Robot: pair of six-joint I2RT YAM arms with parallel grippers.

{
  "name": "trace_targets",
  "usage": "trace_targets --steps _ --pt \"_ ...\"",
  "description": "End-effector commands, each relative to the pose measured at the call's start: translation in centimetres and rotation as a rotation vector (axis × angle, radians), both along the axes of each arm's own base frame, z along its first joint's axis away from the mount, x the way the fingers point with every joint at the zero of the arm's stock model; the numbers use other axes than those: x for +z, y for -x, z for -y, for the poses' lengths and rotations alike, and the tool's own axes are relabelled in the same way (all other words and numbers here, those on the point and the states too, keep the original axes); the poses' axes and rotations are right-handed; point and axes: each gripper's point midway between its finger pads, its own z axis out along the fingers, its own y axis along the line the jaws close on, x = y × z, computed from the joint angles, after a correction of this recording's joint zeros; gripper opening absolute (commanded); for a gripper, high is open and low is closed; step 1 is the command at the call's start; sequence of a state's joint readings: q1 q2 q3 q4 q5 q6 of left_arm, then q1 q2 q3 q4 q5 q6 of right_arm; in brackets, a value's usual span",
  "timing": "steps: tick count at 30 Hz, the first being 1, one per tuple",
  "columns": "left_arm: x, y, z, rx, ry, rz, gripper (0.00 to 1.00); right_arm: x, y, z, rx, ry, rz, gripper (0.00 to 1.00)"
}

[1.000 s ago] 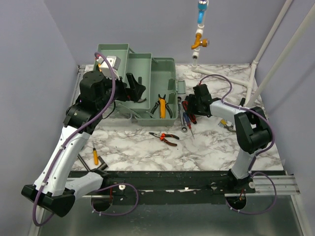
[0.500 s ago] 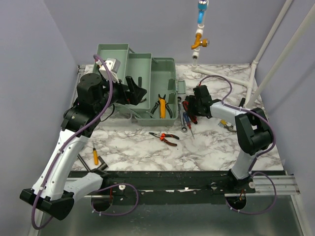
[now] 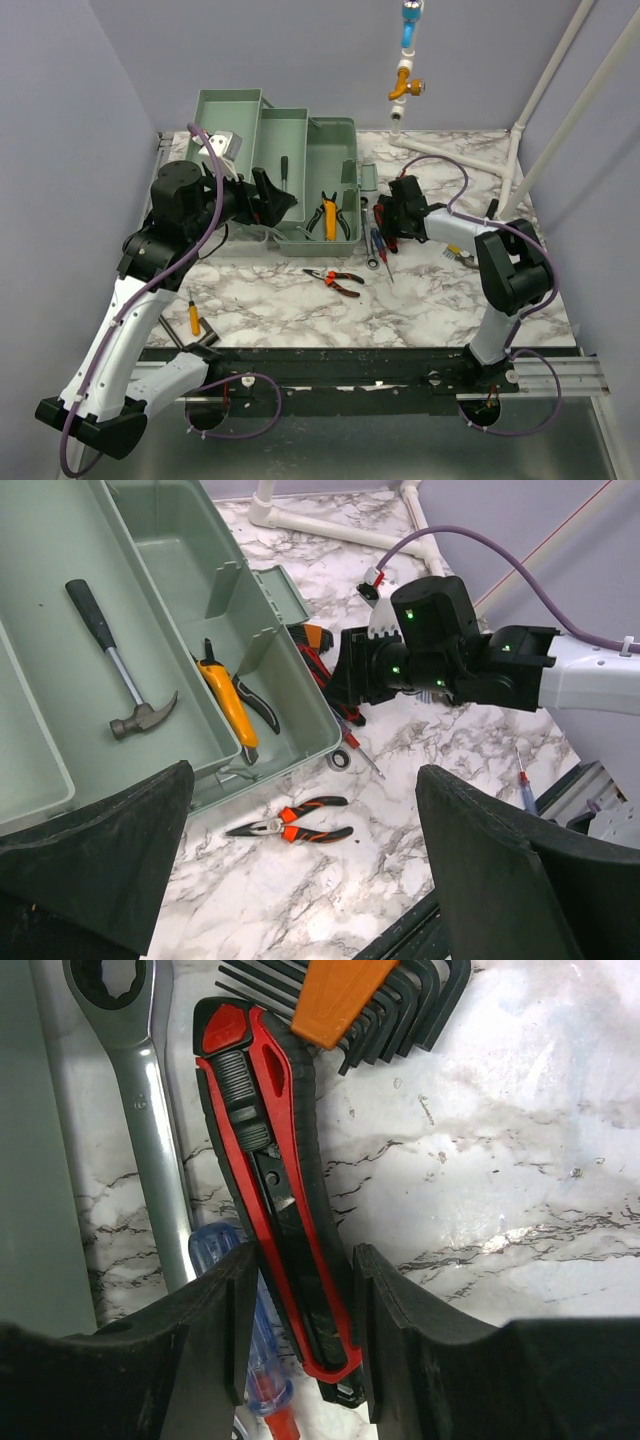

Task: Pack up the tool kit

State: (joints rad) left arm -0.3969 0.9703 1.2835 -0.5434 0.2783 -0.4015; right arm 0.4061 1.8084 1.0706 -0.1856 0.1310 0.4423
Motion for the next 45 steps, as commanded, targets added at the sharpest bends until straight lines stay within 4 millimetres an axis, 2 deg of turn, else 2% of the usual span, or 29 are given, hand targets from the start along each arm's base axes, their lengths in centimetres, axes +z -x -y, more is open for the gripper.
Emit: trace_targets --steps 1,9,11,13,17,22,28,34,38,41,45 --pt "0.0 1.1 -0.1 -0.024 -0.011 0.003 0.95 -0.9 0.7 0.7 0.007 0.102 -0.029 0.46" --pt "0.3 1.8 -0.1 -0.036 -0.003 0.004 0.95 -2.3 1.0 0.9 0.007 0.175 -0.083 0.51" --pt "0.3 2.0 -0.3 -0.036 -0.006 0.002 0.95 -2.6 1.1 0.5 0.023 0.162 -0.101 0.49" --pt "0.3 2.3 -0.4 -0.04 -0.013 0.0 0.95 -2.2 1.1 0.2 0.026 0.149 -0.094 0.41" --pt "0.2 2.9 -0.8 -0.035 -0.021 0.004 0.95 1.1 1.0 -0.2 0.025 0.096 -0.027 0.34" --pt "-0.3 3.4 -0.9 -0.04 -0.018 0.002 0.95 4.8 2.0 -0.2 0.018 0.03 0.047 0.33" --pt "-1.7 3.5 0.5 -0.102 0.028 -0.044 0.95 8.3 3.6 -0.7 0.052 -0.06 0.105 0.32" --pt "-2.4 3.3 0.8 -0.101 0.05 -0.05 0.95 13.1 4.3 -3.1 0.137 -0.218 0.196 0.31" --pt "-3.3 2.7 1.1 -0.088 0.071 -0.073 0.95 15.9 4.6 -5.5 0.213 -0.342 0.222 0.29" --pt "-4.3 2.3 0.9 -0.055 0.072 -0.111 0.95 17.2 4.7 -7.7 0.271 -0.445 0.224 0.29" --pt "-4.6 2.2 -0.1 0.004 0.056 -0.119 0.95 17.1 4.2 -10.8 0.309 -0.466 0.195 0.29"
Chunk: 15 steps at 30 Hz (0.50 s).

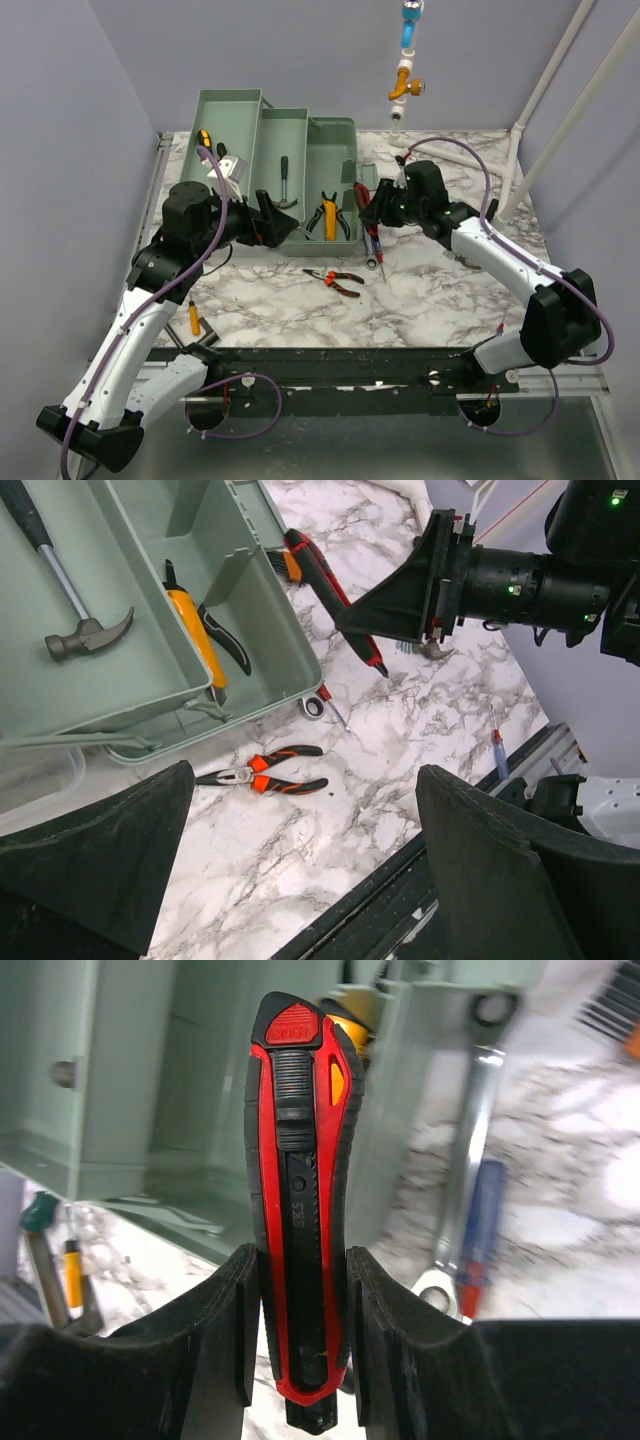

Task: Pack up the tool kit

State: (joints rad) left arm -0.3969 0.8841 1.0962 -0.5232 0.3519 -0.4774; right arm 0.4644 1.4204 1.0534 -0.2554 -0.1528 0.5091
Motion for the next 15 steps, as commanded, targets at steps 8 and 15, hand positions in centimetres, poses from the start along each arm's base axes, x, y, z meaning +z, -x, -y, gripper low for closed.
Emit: trace_targets --steps 8,15 --pt "-0.8 0.8 -4.5 0.183 -0.122 0.055 0.96 -1.2 -2.5 -9.6 0.063 -0.027 -0.028 0.3" --pt "-4.2 2.1 -6.4 0.237 -0.182 0.02 0.96 -5.0 -4.5 -10.9 -0.01 0.08 -0.056 0.35"
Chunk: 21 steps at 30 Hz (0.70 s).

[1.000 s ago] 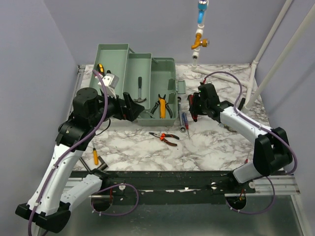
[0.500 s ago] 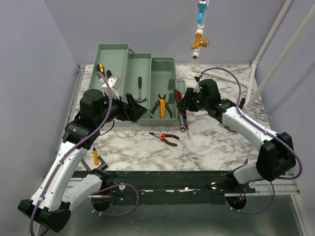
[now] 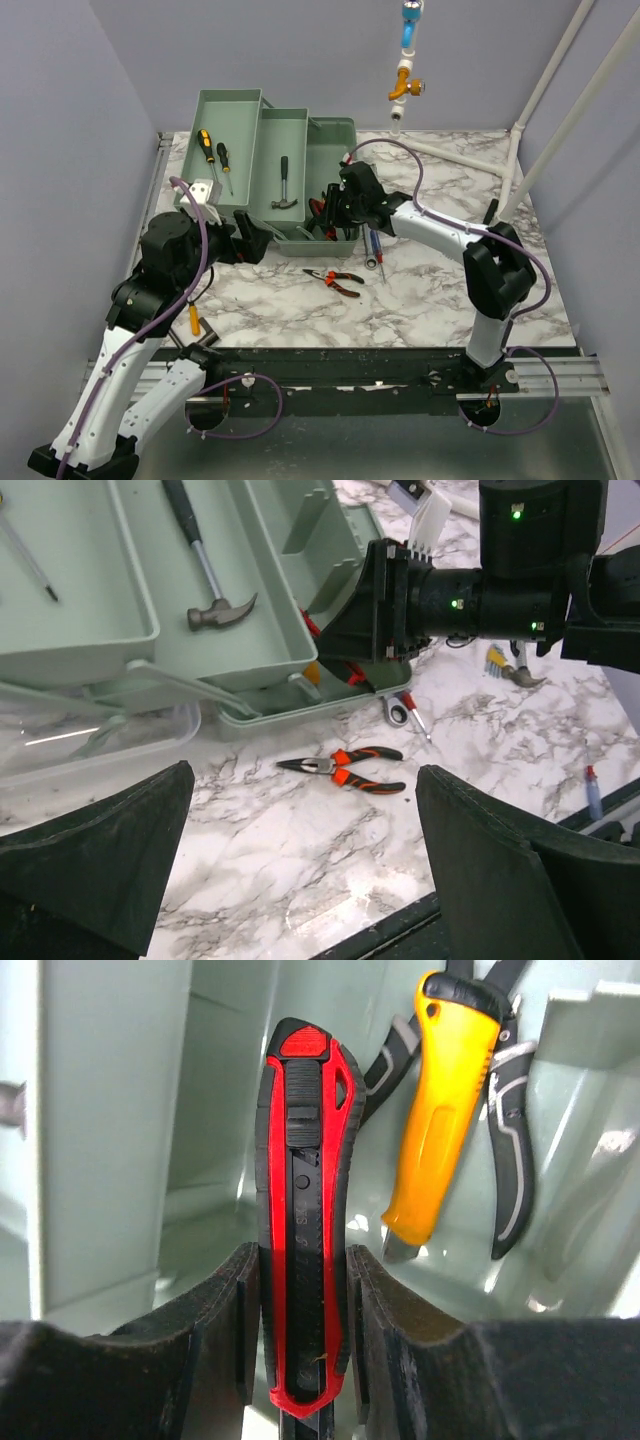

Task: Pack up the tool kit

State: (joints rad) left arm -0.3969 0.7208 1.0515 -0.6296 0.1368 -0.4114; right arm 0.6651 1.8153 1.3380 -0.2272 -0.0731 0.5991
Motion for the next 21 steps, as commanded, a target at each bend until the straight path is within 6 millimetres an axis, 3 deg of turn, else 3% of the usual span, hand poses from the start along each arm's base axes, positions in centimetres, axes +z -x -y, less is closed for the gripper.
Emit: trace_targets --steps 1,5,9,13,17,21 --pt "-4.0 0.8 -1.4 0.051 -0.057 -0.065 0.96 -0.9 -2.4 0.1 -0.098 0.067 0.033 0.37" --pt "-6.1 1.6 -0.6 0.023 -0.002 -0.108 0.95 -2.3 -2.9 0.0 -0.106 0.103 0.021 0.43" --pt "-7.5 2.0 0.5 -0.016 0.053 -0.15 0.95 -2.4 -2.9 0.1 -0.113 0.114 0.022 0.6" --pt "-8.3 2.2 1.4 -0.054 0.081 -0.178 0.96 -0.4 -2.7 0.3 -0.111 0.09 0.051 0.63" --pt "-8.2 3.2 3.6 -0.176 0.181 -0.147 0.97 2.3 -2.0 0.5 -0.091 0.057 0.078 0.63" --pt "-9.1 3.7 4.9 -0.227 0.265 -0.155 0.96 5.1 -1.3 2.0 -0.117 0.054 0.14 0.63"
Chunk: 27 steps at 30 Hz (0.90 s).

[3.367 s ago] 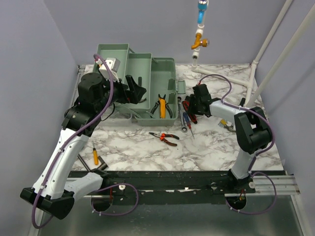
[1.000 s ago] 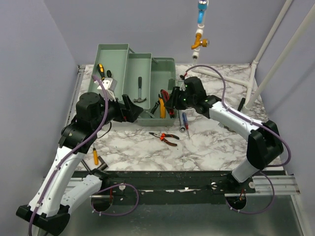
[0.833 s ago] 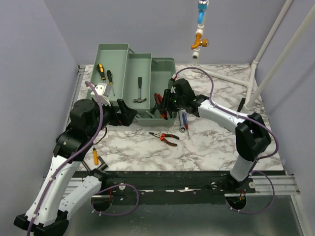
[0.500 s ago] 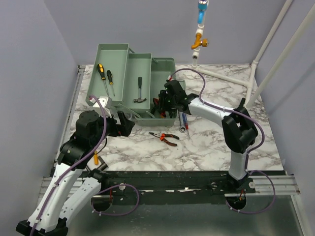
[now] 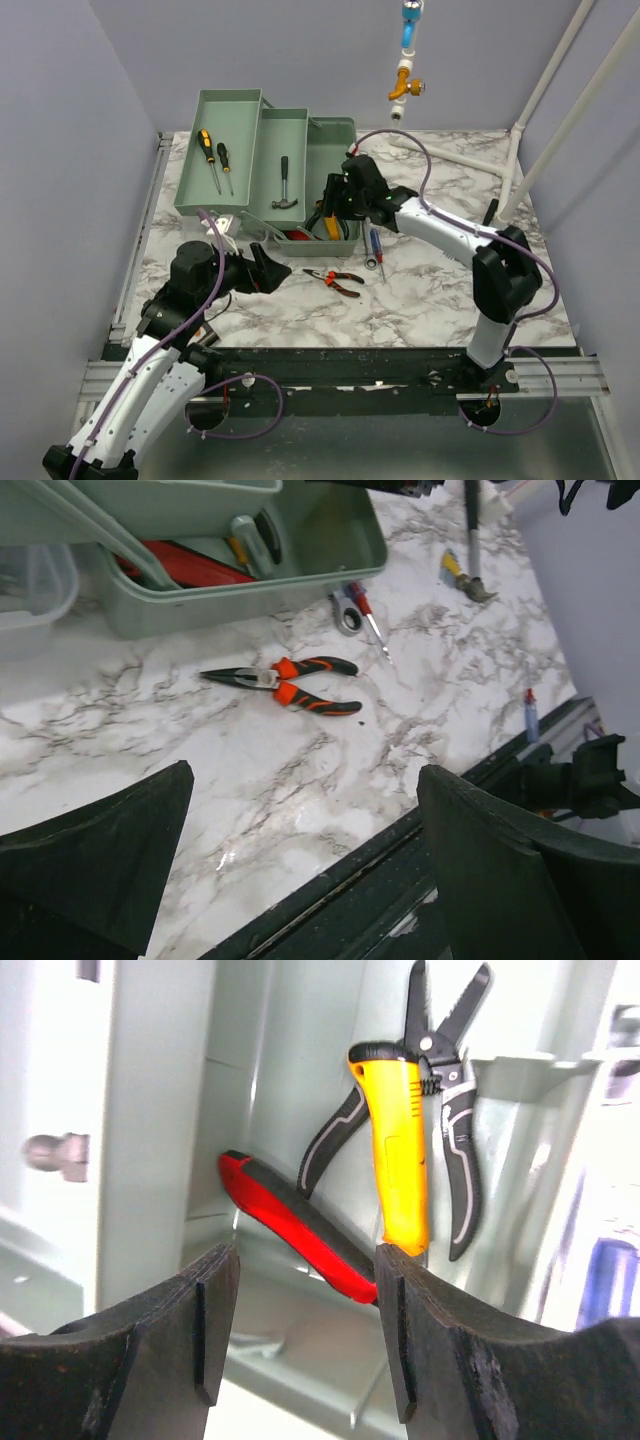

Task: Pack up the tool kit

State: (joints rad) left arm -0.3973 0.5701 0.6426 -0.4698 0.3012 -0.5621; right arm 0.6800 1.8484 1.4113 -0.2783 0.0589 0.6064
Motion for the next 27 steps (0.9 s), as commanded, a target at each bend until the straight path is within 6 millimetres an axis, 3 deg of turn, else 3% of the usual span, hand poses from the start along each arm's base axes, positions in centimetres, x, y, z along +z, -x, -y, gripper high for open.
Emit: trace_targets --steps 1,9,14,17,21,27 --pt "1.4 1.2 2.9 -0.132 0.163 0.046 0.95 5.2 0.7 2.0 -0.03 -0.007 0.113 0.63" --pt "0.6 2.8 5.9 -0.231 0.117 0.094 0.96 7.6 3.8 9.6 -0.179 0.121 0.206 0.64" --pt "0.9 3.6 7.0 -0.279 0.066 0.156 0.95 6.3 6.8 15.1 -0.291 0.229 0.213 0.64" --pt "0.8 4.0 7.2 -0.291 0.064 0.188 0.95 4.9 8.6 17.4 -0.324 0.257 0.206 0.62" --pt "0.2 4.2 7.7 -0.307 0.089 0.189 0.94 1.8 9.9 17.9 -0.306 0.262 0.169 0.58" --pt "1.2 5.1 7.7 -0.318 0.15 0.24 0.91 -2.6 9.8 15.2 -0.215 0.23 0.091 0.55"
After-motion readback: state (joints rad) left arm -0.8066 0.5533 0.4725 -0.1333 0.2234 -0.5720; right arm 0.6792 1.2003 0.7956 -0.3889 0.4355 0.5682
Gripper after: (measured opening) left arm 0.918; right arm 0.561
